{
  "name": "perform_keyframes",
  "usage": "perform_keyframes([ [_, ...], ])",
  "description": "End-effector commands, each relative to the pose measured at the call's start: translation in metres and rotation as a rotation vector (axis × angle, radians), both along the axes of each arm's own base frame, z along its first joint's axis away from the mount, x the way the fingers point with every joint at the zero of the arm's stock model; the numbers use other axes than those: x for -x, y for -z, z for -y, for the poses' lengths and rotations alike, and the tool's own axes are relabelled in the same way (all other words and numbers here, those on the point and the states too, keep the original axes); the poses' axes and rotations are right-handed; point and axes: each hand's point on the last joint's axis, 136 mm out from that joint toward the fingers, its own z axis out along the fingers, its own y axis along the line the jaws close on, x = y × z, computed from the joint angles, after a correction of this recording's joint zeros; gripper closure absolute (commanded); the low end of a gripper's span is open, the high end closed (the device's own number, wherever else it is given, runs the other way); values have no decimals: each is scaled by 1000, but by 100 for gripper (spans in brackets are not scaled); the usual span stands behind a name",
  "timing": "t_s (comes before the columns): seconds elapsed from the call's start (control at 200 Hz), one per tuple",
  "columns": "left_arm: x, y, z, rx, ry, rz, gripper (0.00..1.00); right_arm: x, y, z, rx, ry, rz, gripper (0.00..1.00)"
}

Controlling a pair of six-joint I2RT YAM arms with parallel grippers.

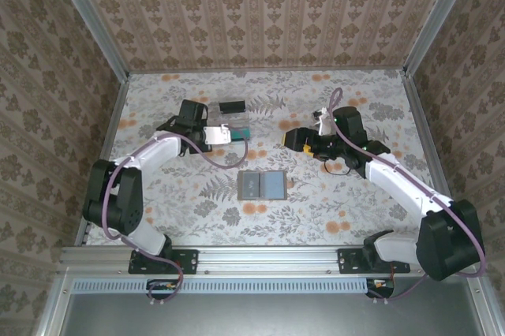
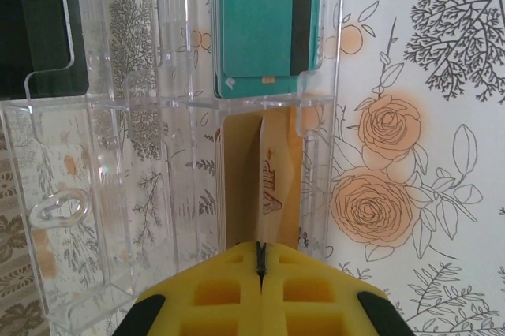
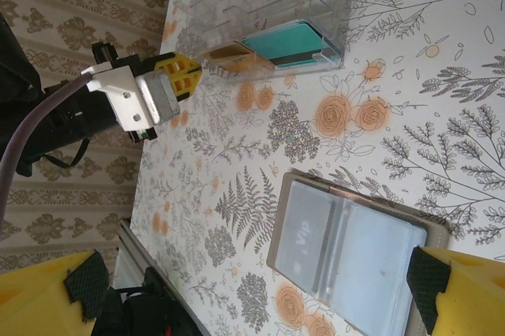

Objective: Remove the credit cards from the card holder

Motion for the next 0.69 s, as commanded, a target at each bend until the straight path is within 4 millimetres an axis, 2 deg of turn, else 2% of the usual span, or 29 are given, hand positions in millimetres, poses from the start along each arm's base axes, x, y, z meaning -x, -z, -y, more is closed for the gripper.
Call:
perform_keyframes([
  [0.0,-8,-1,1,20,-12,-3,100,-8,-11,1,-7,8,29,0],
  [0.27,-10,10,-2,26,-31,-35,100,-10,-8,1,-7,14,24,0],
  [0.315,-10,12,-2,27,-35,-43,97,-10,-8,1,-8,11,23,0],
  [0.485,-15,13,-1,36,-53,-47,96,-11,-6,1,-10,13,19,0],
  [0.59,-16,17,-1,33,-58,-55,92,-12,-5,1,-10,13,15,0],
  [0.69,-17,17,-1,37,-66,-52,84,-12,-4,2,-13,15,14,0],
])
